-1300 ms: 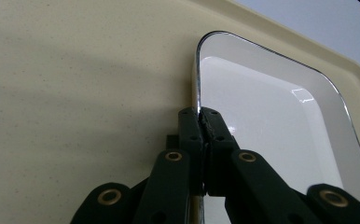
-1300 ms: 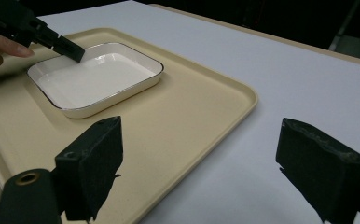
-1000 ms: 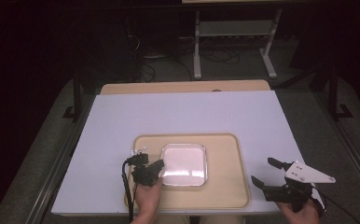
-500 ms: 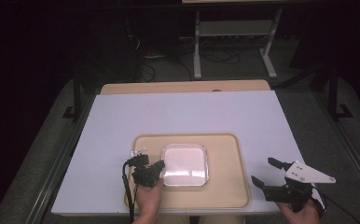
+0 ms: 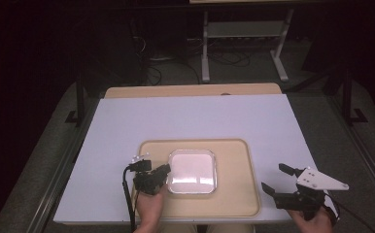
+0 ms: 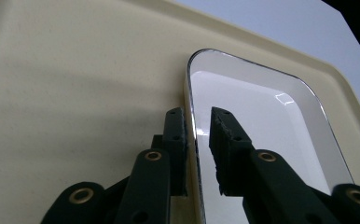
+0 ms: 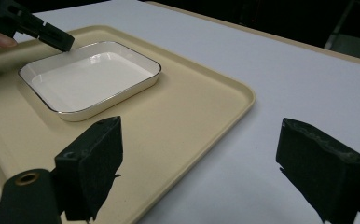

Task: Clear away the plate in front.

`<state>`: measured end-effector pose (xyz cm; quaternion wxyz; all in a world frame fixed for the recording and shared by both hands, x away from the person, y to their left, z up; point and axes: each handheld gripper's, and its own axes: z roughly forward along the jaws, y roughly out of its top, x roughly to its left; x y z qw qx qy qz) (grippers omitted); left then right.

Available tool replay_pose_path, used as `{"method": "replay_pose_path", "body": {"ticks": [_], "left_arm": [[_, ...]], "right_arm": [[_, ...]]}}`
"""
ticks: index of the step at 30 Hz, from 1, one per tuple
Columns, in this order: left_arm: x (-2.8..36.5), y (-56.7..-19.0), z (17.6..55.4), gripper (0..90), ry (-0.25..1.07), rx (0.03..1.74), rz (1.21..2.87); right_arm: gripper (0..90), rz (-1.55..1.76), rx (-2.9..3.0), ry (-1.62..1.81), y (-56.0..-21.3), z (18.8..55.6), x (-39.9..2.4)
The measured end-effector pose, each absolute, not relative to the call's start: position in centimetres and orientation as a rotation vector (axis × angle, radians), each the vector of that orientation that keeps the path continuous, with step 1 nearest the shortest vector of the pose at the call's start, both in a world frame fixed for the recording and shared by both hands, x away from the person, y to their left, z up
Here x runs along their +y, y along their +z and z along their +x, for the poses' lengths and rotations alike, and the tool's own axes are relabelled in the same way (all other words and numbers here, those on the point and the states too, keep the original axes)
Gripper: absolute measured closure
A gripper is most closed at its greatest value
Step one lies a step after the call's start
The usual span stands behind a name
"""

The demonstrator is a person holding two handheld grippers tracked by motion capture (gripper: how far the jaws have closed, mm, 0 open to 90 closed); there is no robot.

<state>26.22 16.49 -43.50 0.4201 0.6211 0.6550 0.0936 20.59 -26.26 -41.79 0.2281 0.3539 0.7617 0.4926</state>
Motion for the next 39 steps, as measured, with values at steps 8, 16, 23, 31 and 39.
{"method": "replay_pose_path", "body": {"ticks": [8, 16, 23, 31, 39], "left_arm": [[17.0, -42.7, 25.7, 68.1, 0.231, 1.517, 1.604], [17.3, -42.3, 25.2, 64.0, 0.258, 1.413, 1.656], [17.3, -41.6, 25.0, 61.6, 0.304, 1.333, 1.690], [17.7, -41.0, 24.8, 59.6, 0.336, 1.266, 1.712], [18.3, -40.6, 24.9, 53.9, 0.352, 1.172, 1.747]], "right_arm": [[13.6, 0.983, 2.098, 1.348, -41.8, 20.8, -26.1], [13.5, 0.993, 2.094, 1.344, -41.8, 20.8, -26.1], [13.5, 0.996, 2.091, 1.339, -41.8, 20.9, -26.1], [13.4, 0.992, 2.098, 1.335, -41.8, 21.1, -25.9], [13.4, 0.993, 2.095, 1.338, -41.8, 21.1, -25.9]]}}
